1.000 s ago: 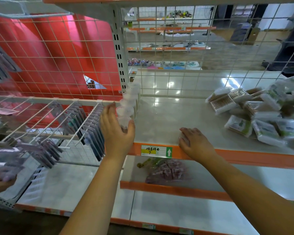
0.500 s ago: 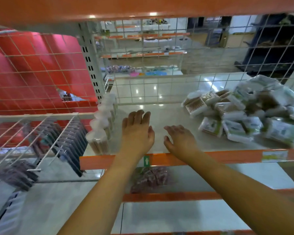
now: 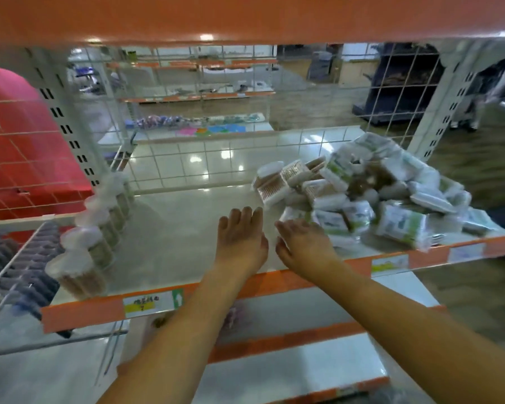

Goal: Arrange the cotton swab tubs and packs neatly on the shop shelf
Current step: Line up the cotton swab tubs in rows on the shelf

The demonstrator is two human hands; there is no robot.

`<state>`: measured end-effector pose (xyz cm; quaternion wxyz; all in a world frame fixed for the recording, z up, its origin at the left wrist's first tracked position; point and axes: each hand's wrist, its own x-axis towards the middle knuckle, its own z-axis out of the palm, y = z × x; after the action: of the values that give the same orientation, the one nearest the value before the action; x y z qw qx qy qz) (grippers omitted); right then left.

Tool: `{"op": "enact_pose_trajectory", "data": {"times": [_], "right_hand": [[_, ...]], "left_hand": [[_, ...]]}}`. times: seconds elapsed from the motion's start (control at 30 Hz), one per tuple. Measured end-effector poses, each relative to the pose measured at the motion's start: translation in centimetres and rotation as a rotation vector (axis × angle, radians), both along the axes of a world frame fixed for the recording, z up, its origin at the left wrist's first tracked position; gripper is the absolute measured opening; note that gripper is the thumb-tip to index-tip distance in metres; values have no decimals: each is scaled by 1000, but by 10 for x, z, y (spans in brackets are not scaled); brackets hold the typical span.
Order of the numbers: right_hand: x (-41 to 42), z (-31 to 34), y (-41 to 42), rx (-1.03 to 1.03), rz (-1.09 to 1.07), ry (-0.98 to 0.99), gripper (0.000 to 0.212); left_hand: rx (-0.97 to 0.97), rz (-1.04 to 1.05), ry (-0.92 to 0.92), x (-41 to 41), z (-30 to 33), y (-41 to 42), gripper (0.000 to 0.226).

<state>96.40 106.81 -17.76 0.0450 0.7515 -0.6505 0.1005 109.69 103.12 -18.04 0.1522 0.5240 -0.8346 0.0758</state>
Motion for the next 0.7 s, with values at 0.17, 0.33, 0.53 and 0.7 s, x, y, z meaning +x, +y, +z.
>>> {"op": "enact_pose_trajectory", "data": {"times": [0.17,0.33,0.53,0.7], "right_hand": [[-43,4,4,-103,-35,36,37],[-92,13,3,-152,-78,59,38],[-150,20,0,-218,-87,53,40],[-184,31,-6,-162,-143,81,35]], "left_hand": [[23,-87,81,-50,5,1,38],[23,-141,115,-99,14,-3,40],[49,-182,196,-150,17,-10,44],[62,-203,213,-189,19,-15,43]]}}
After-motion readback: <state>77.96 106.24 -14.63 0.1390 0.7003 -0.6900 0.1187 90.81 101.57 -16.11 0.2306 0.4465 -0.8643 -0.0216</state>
